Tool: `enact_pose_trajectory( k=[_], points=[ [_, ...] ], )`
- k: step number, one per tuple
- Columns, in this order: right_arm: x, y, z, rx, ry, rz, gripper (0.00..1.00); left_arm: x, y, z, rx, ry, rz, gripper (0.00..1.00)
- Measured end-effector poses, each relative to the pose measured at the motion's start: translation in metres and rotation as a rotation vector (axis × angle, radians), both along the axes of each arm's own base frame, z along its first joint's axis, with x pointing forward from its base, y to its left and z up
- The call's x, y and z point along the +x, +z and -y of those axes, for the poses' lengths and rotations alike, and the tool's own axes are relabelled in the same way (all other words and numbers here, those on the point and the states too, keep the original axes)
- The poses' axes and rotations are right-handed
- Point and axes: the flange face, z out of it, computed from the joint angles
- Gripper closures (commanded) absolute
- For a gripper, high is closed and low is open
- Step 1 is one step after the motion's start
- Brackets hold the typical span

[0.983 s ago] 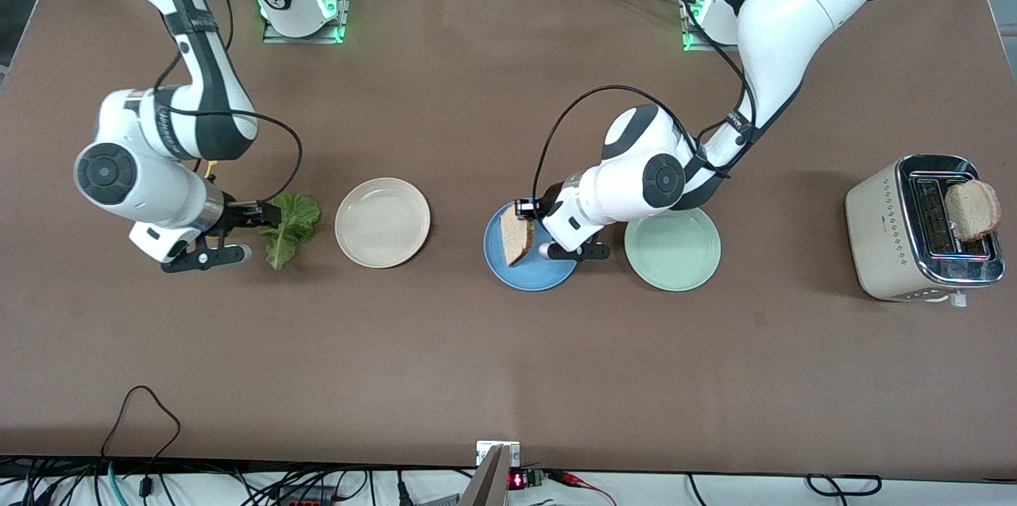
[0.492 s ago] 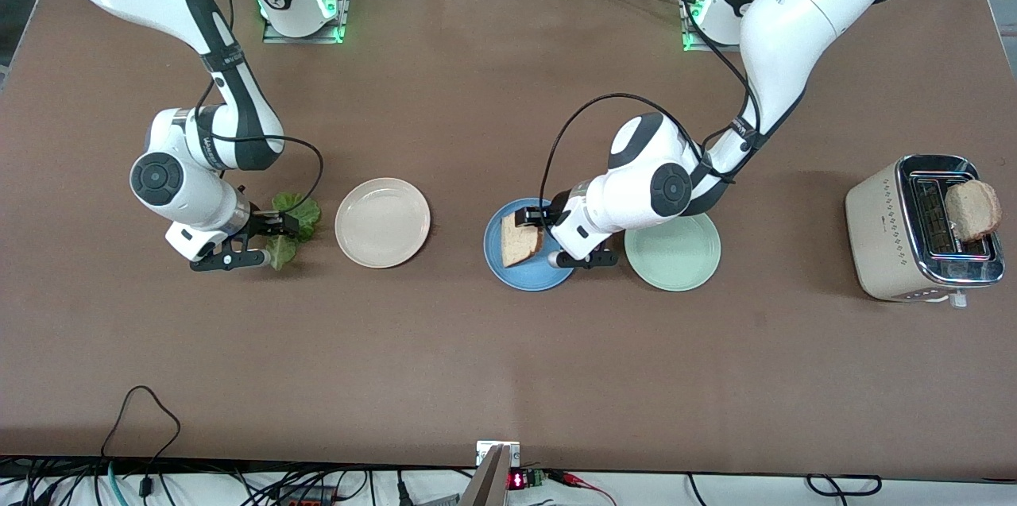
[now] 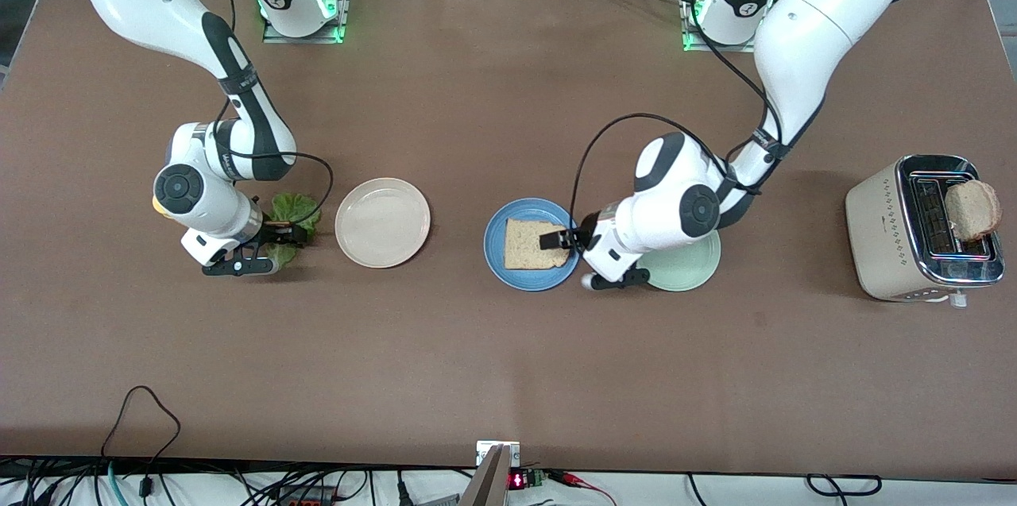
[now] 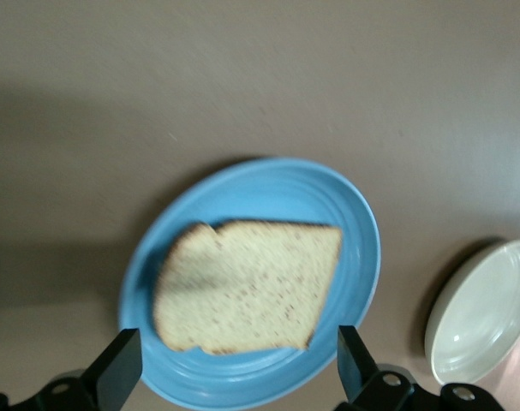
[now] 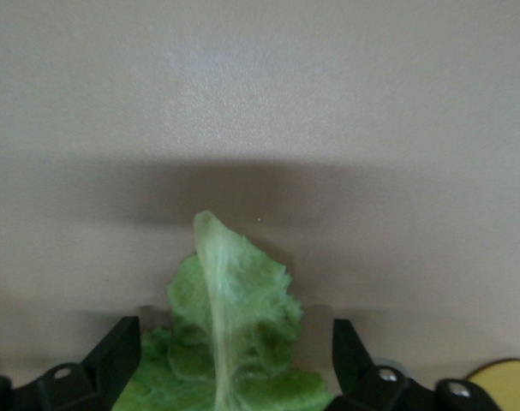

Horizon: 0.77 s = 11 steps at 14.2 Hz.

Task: Make sandwich in blue plate with both arms
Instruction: 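Return the left gripper to the toaster while the right gripper lifts the lettuce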

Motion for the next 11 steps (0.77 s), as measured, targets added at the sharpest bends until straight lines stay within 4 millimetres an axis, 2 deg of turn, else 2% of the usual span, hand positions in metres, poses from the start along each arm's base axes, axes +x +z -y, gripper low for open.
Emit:
enact_pose_trajectory(
  k=[1,3,4,7,11],
  points=[
    [0.000,-0.003,0.000,-0.001,0.000,-0.001,0.60,0.009,0.008,-0.018,0.006,0.011,-0.003,0.00],
    [0.000,-0.001,-0.001,0.000,0.002,0.003,0.93,0.030,0.040,-0.062,0.034,0.019,0.023,0.00],
    [0.001,0.000,-0.002,0.001,0.003,0.005,1.00,0.038,0.061,-0.087,0.062,0.009,0.054,0.00],
    [0.003,0.003,-0.005,0.004,0.008,0.012,1.00,0.050,0.113,-0.149,0.209,-0.093,0.176,0.00],
    [0.004,0.003,-0.001,0.002,0.004,0.012,1.00,0.051,0.164,-0.201,0.381,-0.195,0.271,0.00]
  ],
)
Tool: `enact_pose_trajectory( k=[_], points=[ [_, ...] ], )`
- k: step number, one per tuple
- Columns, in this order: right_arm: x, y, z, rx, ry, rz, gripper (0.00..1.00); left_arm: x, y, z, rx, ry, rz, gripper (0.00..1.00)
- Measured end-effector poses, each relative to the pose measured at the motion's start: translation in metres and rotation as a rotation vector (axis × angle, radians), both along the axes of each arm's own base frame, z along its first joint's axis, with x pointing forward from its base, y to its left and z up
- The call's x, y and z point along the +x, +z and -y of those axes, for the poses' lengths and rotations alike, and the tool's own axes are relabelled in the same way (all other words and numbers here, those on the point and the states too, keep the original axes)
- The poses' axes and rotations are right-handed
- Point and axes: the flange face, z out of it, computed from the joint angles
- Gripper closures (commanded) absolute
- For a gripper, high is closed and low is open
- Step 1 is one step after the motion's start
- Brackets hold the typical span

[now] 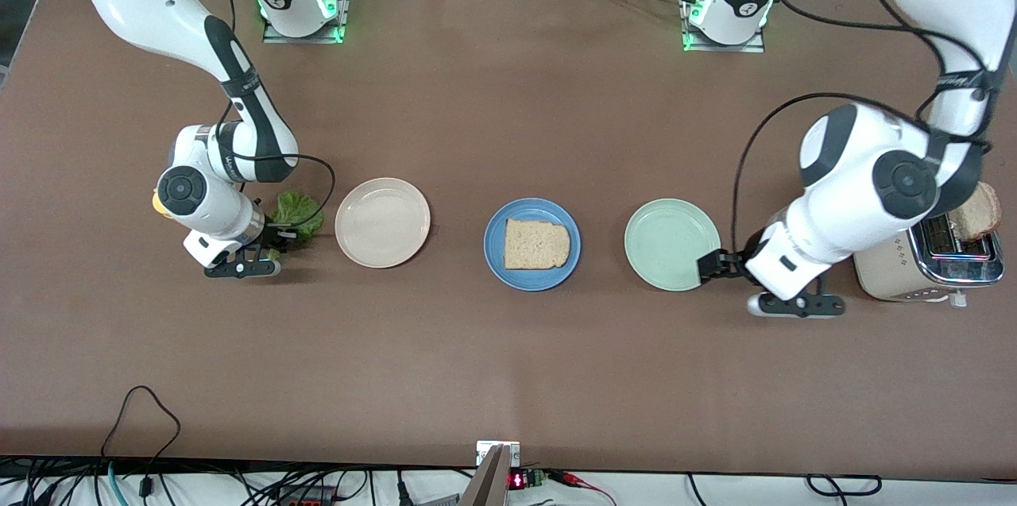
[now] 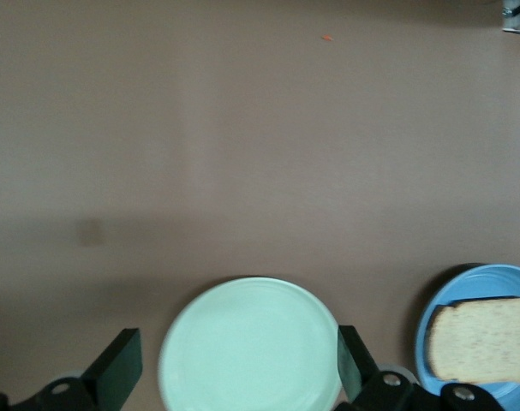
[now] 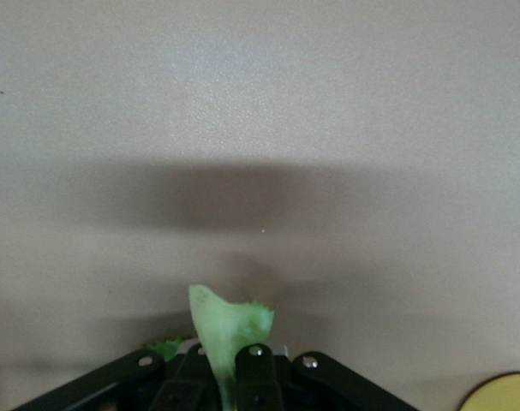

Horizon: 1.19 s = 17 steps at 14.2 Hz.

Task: Make sandwich in blue plate with both arms
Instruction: 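Return the left gripper to the toaster while the right gripper lifts the lettuce, then carry the lettuce leaf with the right gripper over the blue plate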

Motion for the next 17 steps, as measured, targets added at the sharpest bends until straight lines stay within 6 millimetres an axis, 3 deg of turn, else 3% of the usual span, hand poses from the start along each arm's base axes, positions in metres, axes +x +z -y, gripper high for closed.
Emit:
enact_pose_trajectory(
  k=[4,7,9,11,14,17],
  points=[
    [0.009,0.012,-0.002,-0.004,-0.002,-0.037,1.00,-0.001,0.058,-0.049,0.068,0.012,-0.021,0.00],
    [0.026,0.058,-0.011,0.000,-0.034,-0.086,1.00,0.000,0.090,-0.058,0.108,-0.023,-0.024,0.00],
    [0.028,0.094,-0.031,0.002,-0.090,-0.112,1.00,0.000,0.098,-0.061,0.143,-0.043,-0.018,0.00],
    [0.022,0.120,-0.070,0.017,-0.172,-0.130,1.00,-0.002,0.108,-0.080,0.119,-0.035,-0.018,0.00],
    [0.008,0.150,-0.162,0.101,-0.344,-0.141,1.00,-0.018,0.141,-0.132,0.082,0.055,-0.029,0.00],
    [-0.008,0.164,-0.242,0.164,-0.551,-0.167,1.00,-0.048,0.177,-0.138,0.078,0.067,-0.064,0.00]
  ],
)
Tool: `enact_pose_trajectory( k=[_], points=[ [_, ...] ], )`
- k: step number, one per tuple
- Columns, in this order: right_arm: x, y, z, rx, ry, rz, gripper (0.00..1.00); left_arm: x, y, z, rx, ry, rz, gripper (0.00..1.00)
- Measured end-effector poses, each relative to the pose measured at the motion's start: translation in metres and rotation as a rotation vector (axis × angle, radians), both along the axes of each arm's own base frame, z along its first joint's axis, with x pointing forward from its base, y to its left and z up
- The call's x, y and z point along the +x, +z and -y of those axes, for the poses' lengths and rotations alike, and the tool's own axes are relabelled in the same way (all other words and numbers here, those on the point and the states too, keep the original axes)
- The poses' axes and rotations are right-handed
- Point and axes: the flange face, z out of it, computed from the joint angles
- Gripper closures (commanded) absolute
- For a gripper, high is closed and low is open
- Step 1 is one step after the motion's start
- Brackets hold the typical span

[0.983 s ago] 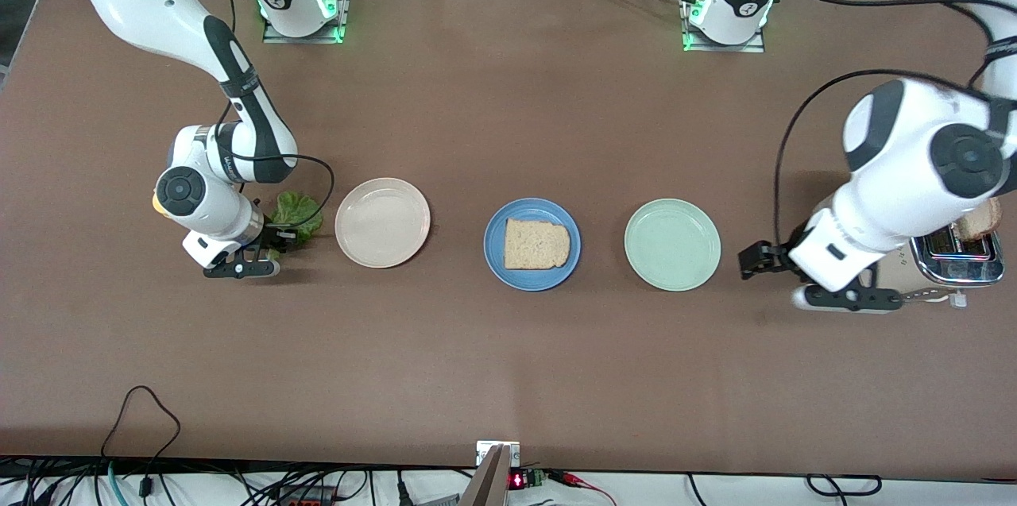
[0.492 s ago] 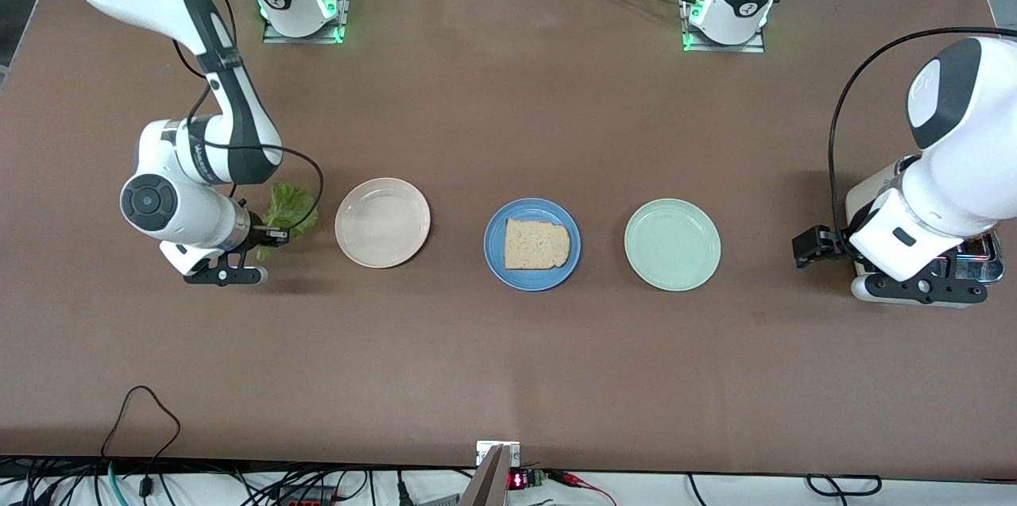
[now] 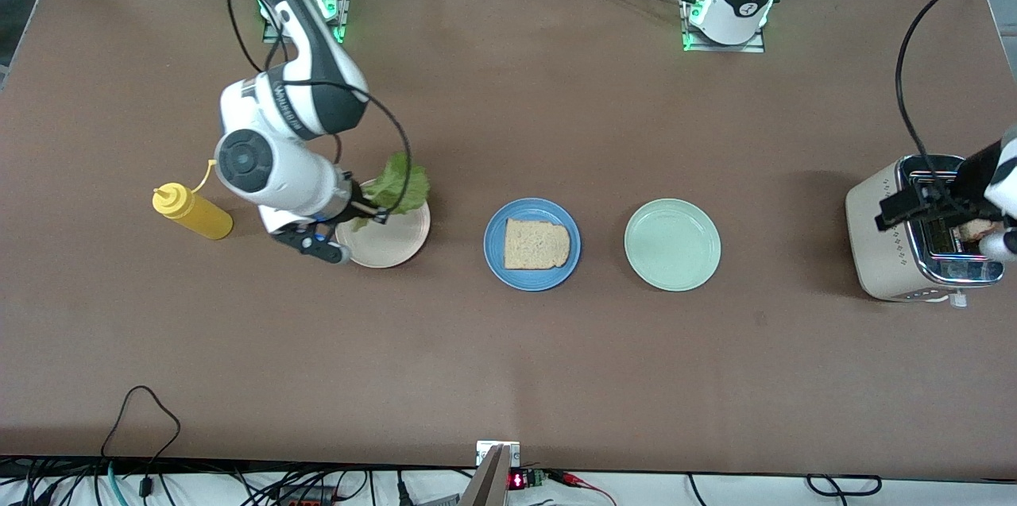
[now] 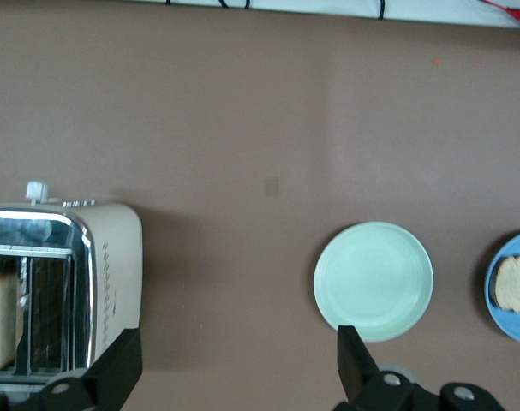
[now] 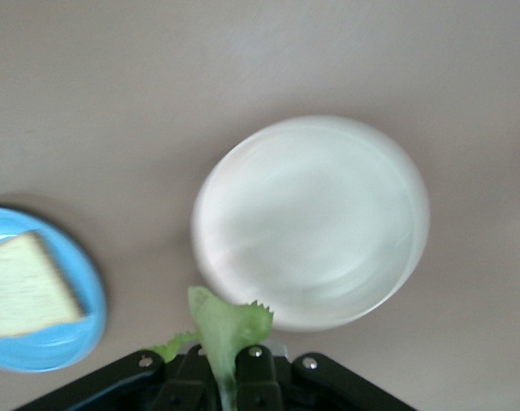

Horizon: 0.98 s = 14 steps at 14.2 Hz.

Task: Make sandwich in blue plate with both arms
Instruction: 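Carry the lettuce leaf with the right gripper over the blue plate, then lower the lettuce onto the bread and open the right gripper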

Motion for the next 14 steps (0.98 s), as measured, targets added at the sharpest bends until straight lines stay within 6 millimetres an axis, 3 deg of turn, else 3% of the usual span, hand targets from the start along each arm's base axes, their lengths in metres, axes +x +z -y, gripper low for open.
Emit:
enact_pose_trajectory(
  k=[3,8,11,14],
  points=[
    [-0.009,-0.014,-0.056,0.012,-0.179,-0.062,1.00,-0.016,0.005,0.003,-0.005,-0.004,-0.013,0.00],
    [-0.014,-0.069,-0.125,0.055,-0.426,-0.072,1.00,-0.033,-0.010,0.001,-0.009,0.001,-0.010,0.00],
    [-0.018,-0.104,-0.151,0.091,-0.524,-0.026,1.00,-0.042,-0.009,0.006,-0.011,-0.008,-0.007,0.00],
    [-0.016,-0.125,-0.164,0.112,-0.570,-0.009,1.00,-0.048,-0.007,0.017,-0.017,-0.018,-0.017,0.00]
  ],
)
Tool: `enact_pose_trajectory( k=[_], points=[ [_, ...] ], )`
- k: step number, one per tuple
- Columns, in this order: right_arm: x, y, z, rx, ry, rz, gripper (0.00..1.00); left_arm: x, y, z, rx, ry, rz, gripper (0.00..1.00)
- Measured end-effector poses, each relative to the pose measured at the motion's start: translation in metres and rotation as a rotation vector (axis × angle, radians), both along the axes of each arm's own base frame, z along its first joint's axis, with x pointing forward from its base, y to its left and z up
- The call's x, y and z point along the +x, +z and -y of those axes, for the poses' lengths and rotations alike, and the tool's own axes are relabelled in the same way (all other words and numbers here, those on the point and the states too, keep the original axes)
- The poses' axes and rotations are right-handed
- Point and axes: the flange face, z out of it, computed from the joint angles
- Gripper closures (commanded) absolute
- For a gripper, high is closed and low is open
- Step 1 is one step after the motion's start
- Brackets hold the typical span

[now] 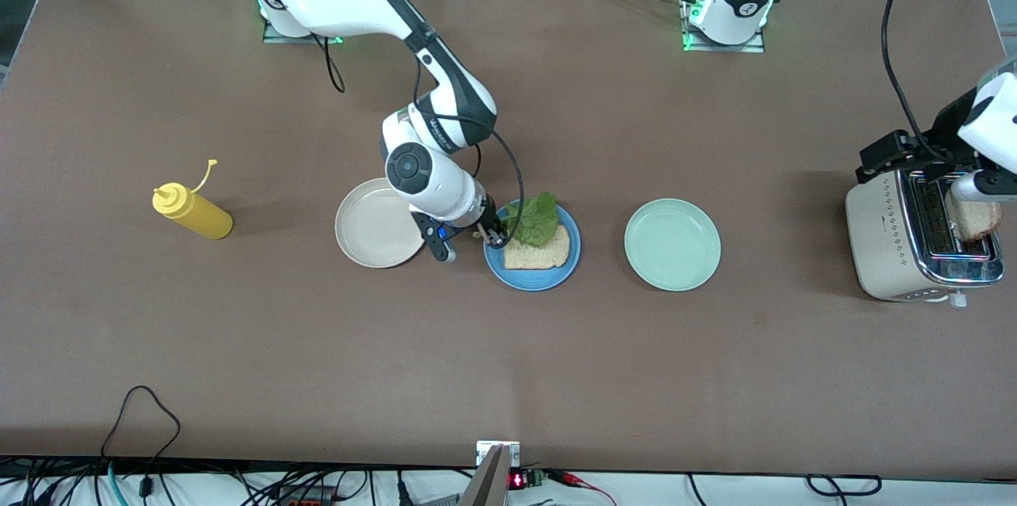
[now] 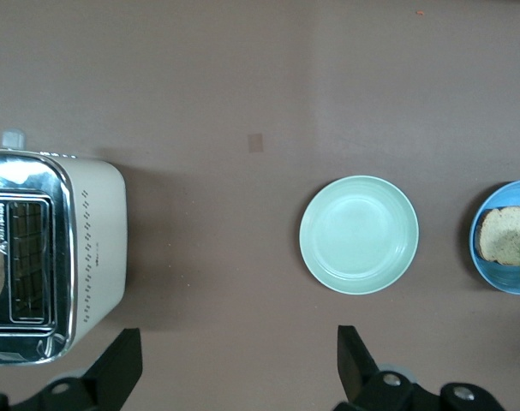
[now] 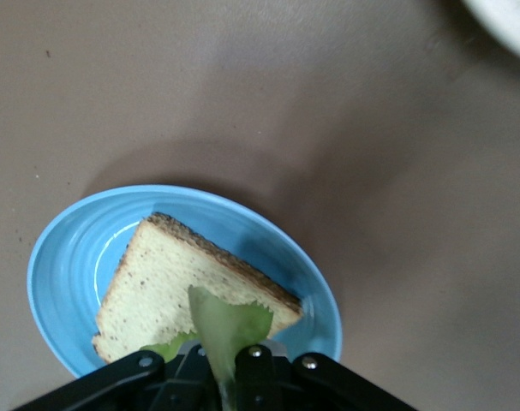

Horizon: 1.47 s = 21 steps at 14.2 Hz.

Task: Make sandwich in blue plate with both arms
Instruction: 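Lower the lettuce onto the bread and open the right gripper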

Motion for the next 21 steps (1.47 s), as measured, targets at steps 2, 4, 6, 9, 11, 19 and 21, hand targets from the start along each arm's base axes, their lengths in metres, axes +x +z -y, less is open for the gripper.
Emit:
enact_pose_trajectory(
  k=[2,4,6,9,11,19,21],
  points=[
    [0.006,-0.004,-0.002,0.009,-0.021,0.018,1.00,-0.003,-0.001,0.000,-0.001,0.000,-0.010,0.00],
    [0.010,-0.005,-0.002,0.014,-0.027,0.025,1.00,-0.007,-0.001,0.000,-0.001,0.006,-0.026,0.00],
    [0.013,-0.006,-0.004,0.016,-0.028,0.028,0.94,-0.010,0.000,0.001,-0.001,0.005,-0.033,0.00],
    [0.013,-0.012,-0.005,0.014,-0.030,0.025,0.29,-0.012,0.001,-0.001,-0.001,0.008,-0.033,0.00],
    [0.013,-0.012,-0.005,0.014,-0.031,0.025,0.11,-0.012,0.001,-0.001,-0.001,0.009,-0.033,0.00],
    [0.029,0.013,0.005,0.018,0.014,0.045,0.00,-0.012,0.000,-0.001,-0.001,0.009,-0.036,0.00],
    [0.040,0.043,0.021,0.019,0.071,0.040,0.00,-0.012,0.000,-0.001,-0.001,0.009,-0.036,0.00]
  ],
)
